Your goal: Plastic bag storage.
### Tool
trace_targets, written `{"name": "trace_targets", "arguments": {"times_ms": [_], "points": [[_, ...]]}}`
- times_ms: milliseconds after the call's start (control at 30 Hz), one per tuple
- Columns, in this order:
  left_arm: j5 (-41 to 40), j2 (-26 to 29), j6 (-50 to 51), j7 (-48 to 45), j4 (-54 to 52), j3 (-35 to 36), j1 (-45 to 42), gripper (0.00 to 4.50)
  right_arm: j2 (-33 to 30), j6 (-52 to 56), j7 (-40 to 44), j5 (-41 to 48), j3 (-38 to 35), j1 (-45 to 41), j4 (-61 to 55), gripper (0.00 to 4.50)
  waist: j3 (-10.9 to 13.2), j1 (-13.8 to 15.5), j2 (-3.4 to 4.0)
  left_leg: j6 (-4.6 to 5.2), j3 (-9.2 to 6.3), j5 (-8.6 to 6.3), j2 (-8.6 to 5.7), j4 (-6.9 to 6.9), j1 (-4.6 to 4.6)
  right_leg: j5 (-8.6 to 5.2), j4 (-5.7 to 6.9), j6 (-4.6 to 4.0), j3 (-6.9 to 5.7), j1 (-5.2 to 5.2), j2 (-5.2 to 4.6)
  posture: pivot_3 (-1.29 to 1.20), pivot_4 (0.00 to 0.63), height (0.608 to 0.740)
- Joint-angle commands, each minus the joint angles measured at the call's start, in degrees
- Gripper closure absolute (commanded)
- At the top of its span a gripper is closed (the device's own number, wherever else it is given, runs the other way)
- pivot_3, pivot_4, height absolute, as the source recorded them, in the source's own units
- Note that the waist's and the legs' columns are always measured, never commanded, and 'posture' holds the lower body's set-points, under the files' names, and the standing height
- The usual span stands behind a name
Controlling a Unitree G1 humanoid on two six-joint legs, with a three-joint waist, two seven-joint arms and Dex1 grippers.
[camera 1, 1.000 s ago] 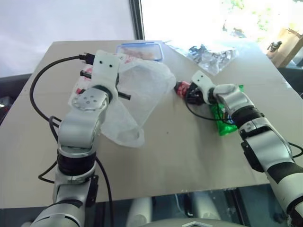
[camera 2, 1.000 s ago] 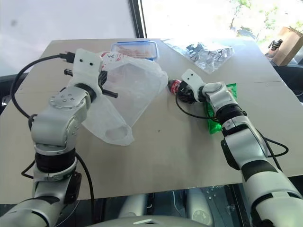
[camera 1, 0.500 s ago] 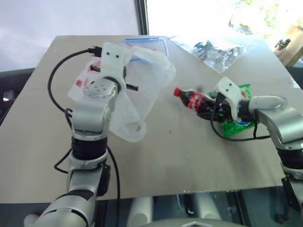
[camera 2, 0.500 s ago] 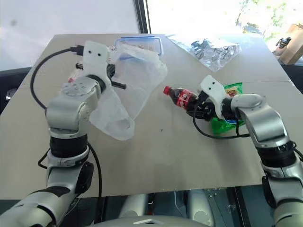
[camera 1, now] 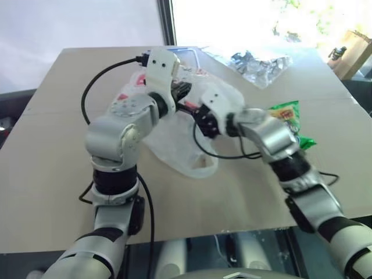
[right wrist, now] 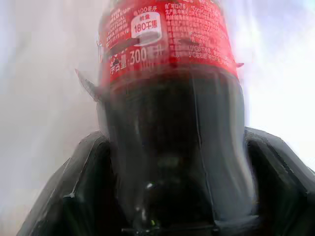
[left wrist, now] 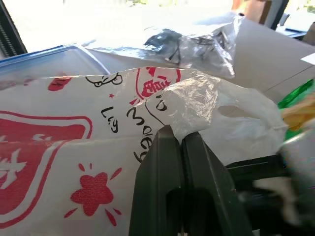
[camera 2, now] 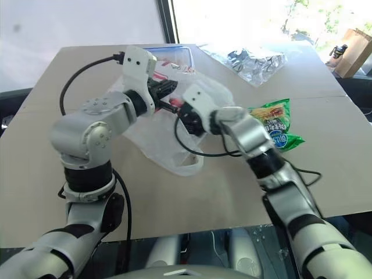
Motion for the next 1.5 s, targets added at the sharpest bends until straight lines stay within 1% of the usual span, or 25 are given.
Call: {"name": "trace_targets", "arguments": {"times_ms": [33, 67, 133, 167, 233, 267, 333, 433, 567, 633, 733, 800, 867, 1000, 1033, 1067, 1133, 1200, 1300, 1367, 1433, 1500], "points": [[-5.0, -3.2, 6.1, -0.3, -7.2, 3.5, 1.0, 4.50, 8.6, -24.8, -4.2, -2.9, -2.2, -8.5, 21.3, 1.37, 0.0, 0.0, -0.08, -0.09, 0.00, 0.05, 0.00, 0.00, -0.01, 0.00, -0.04, 0.00, -0.01, 0.02, -0.01, 0.00, 0.150, 0.740], [-5.2, -3.5, 7.2, -0.1, -8.2, 4.0, 1.7, 4.50, 10.0, -27.3, -3.1, -2.1, -3.4, -9.4, 24.6, 1.37, 0.1, 0.0, -0.15, -0.14, -0.03, 0.08, -0.02, -0.01, -0.07, 0.00, -0.09, 0.00, -0.07, 0.01, -0.04, 0.00, 0.150, 0.740], [-4.6, -4.3, 8.8, 1.4, -9.4, 5.5, 3.1, 4.50, 10.9, -29.9, 1.1, -0.1, -5.9, -9.7, 27.3, 0.34, 0.1, 0.0, -0.18, -0.19, -0.05, 0.10, -0.02, -0.06, -0.09, 0.01, -0.23, 0.00, -0.09, 0.04, -0.07, 0.00, 0.150, 0.740], [-4.3, -4.5, 9.1, 2.2, -9.6, 5.9, 3.5, 4.50, 10.6, -30.6, 3.2, 0.2, -6.2, -9.1, 26.7, 0.06, 0.1, 0.1, -0.19, -0.19, -0.06, 0.10, -0.02, -0.08, -0.09, 0.01, -0.26, 0.00, -0.07, 0.04, -0.09, 0.00, 0.150, 0.740], [-3.9, -4.8, 9.4, 3.2, -10.0, 6.2, 4.0, 4.50, 9.7, -31.1, 6.1, 0.4, -6.3, -7.5, 24.4, 0.06, 0.1, 0.2, -0.19, -0.21, -0.10, 0.11, -0.02, -0.09, -0.13, 0.01, -0.30, 0.00, -0.10, 0.04, -0.10, 0.00, 0.150, 0.740], [-3.7, -5.4, 9.3, 3.9, -9.7, 6.7, 4.1, 4.50, 8.0, -30.5, 7.3, 0.0, -5.7, -5.5, 20.4, 0.06, 0.1, 0.4, -0.19, -0.23, -0.10, 0.11, -0.02, -0.09, -0.13, 0.01, -0.30, 0.00, -0.12, 0.04, -0.10, 0.00, 0.150, 0.740], [-3.4, -6.1, 8.5, 4.9, -8.8, 7.2, 4.3, 4.50, 3.6, -27.8, 9.1, -0.7, -4.9, -0.7, 9.8, 0.06, 0.1, 1.0, -0.19, -0.24, -0.13, 0.12, -0.02, -0.08, -0.13, 0.01, -0.27, 0.00, -0.16, 0.05, -0.10, 0.00, 0.150, 0.740], [-2.4, -6.2, 7.0, 6.4, -6.3, 7.4, 4.0, 4.50, -4.2, -19.6, 11.0, 0.9, -6.5, 6.4, -8.8, 0.06, 0.1, 1.5, -0.20, -0.24, -0.18, 0.12, -0.05, -0.07, -0.14, 0.01, -0.26, 0.00, -0.28, 0.11, -0.14, 0.00, 0.150, 0.740], [-1.0, -6.1, 3.2, 8.1, -2.1, 6.5, 4.0, 4.50, -14.1, -3.4, 10.4, 8.4, -14.6, 14.5, -34.7, 0.06, 0.1, 1.2, -0.19, -0.16, -0.16, 0.07, -0.05, -0.05, -0.10, 0.01, -0.09, 0.00, -0.18, 0.04, -0.12, 0.00, 0.150, 0.740], [-0.7, -6.1, 1.2, 8.3, -0.4, 6.0, 3.9, 4.50, -16.8, 3.3, 8.9, 12.4, -18.6, 17.9, -44.2, 0.06, 0.1, 1.1, -0.19, -0.02, -0.17, -0.01, -0.04, -0.05, -0.09, 0.00, -0.06, -0.01, -0.20, 0.04, -0.11, 0.00, 0.150, 0.740], [0.0, -6.6, -2.0, 9.0, 2.7, 4.9, 3.4, 4.50, -18.4, 13.7, 5.4, 21.0, -28.7, 26.2, -57.6, 0.06, 0.1, 1.1, -0.20, 0.02, -0.16, -0.03, -0.02, -0.11, 0.07, 0.00, -0.05, -0.01, -0.13, 0.13, -0.10, 0.00, 0.150, 0.740], [0.2, -6.3, -4.5, 8.8, 4.4, 3.7, 3.8, 4.50, -15.7, 20.1, -0.7, 24.5, -36.1, 29.7, -62.8, 0.06, 0.1, 1.0, -0.20, 0.02, -0.13, -0.03, -0.02, -0.11, 0.14, -0.01, -0.08, -0.02, -0.12, 0.21, -0.10, 0.00, 0.150, 0.740], [0.3, -5.9, -6.8, 8.1, 6.0, 3.0, 4.4, 4.50, -12.3, 24.1, -6.9, 25.9, -42.0, 33.2, -66.8, 0.06, 0.1, 1.0, -0.20, 0.03, -0.11, -0.03, -0.02, -0.07, 0.25, 0.00, -0.03, -0.01, 0.00, 0.27, -0.10, 0.00, 0.150, 0.740], [0.2, -5.0, -9.1, 7.1, 8.8, 2.3, 4.6, 4.50, -7.5, 29.5, -16.1, 24.8, -48.4, 43.7, -75.4, 0.06, 0.1, 1.1, -0.19, 0.04, -0.02, -0.03, -0.03, -0.04, 0.46, -0.02, 0.04, -0.01, -0.04, 0.43, -0.08, 0.00, 0.150, 0.740], [0.2, -4.7, -9.7, 6.7, 9.5, 2.0, 4.4, 4.50, -6.0, 30.9, -18.9, 23.5, -50.0, 46.4, -76.8, 0.06, 0.1, 1.1, -0.19, 0.04, -0.02, -0.03, -0.03, -0.05, 0.46, -0.02, 0.04, -0.01, -0.04, 0.43, -0.07, 0.00, 0.150, 0.740], [0.3, -4.4, -10.6, 6.2, 10.4, 1.3, 4.4, 4.50, -3.5, 32.2, -20.9, 24.2, -52.8, 49.2, -77.6, 0.06, 0.1, 1.1, -0.19, 0.04, -0.04, -0.03, -0.03, -0.06, 0.46, -0.02, 0.04, -0.01, -0.05, 0.43, -0.06, 0.00, 0.150, 0.740], [0.8, -3.7, -12.3, 5.4, 12.1, 0.0, 4.7, 4.50, 0.8, 32.8, -24.1, 27.9, -57.1, 54.6, -78.1, 0.06, 0.1, 1.2, -0.19, 0.03, -0.04, -0.03, -0.03, -0.06, 0.44, -0.02, 0.02, -0.01, -0.05, 0.43, -0.06, 0.00, 0.150, 0.740], [0.7, -3.4, -13.1, 5.0, 13.0, -0.4, 4.6, 4.50, 5.1, 30.8, -27.5, 33.8, -59.2, 58.5, -78.1, 0.06, 0.1, 1.2, -0.19, 0.03, -0.02, -0.03, -0.04, -0.05, 0.44, -0.02, 0.00, 0.00, -0.02, 0.45, -0.07, 0.00, 0.150, 0.740], [0.5, -3.4, -13.6, 4.7, 13.6, -0.8, 4.3, 4.50, 12.6, 29.9, -34.0, 37.5, -61.1, 59.8, -77.8, 0.06, 0.1, 0.7, -0.17, 0.04, -0.04, -0.03, 0.00, -0.05, 0.51, -0.02, 0.03, 0.00, 0.02, 0.46, -0.05, 0.00, 0.150, 0.740], [0.7, -3.5, -13.7, 4.7, 13.4, -1.6, 4.2, 4.50, 16.3, 29.2, -38.0, 38.6, -61.3, 57.5, -74.8, 0.06, 0.1, 0.6, -0.16, 0.05, -0.05, -0.02, 0.01, -0.05, 0.56, -0.02, 0.05, 0.00, 0.10, 0.46, -0.04, 0.00, 0.150, 0.740], [0.7, -3.5, -13.6, 4.6, 12.8, -2.2, 4.1, 4.50, 16.5, 27.1, -39.7, 39.7, -59.8, 54.6, -70.1, 0.06, 0.1, 0.7, -0.17, 0.06, -0.04, -0.02, 0.01, -0.01, 0.57, -0.02, 0.03, 0.00, 0.07, 0.47, -0.03, 0.00, 0.150, 0.740], [0.6, -3.3, -13.3, 4.6, 12.3, -2.3, 4.2, 4.50, 15.8, 23.4, -40.5, 38.9, -58.1, 51.6, -64.0, 0.06, 0.1, 0.8, -0.17, 0.06, -0.01, -0.01, 0.00, 0.00, 0.53, -0.02, 0.02, -0.01, 0.05, 0.47, -0.02, 0.00, 0.150, 0.740]]}}
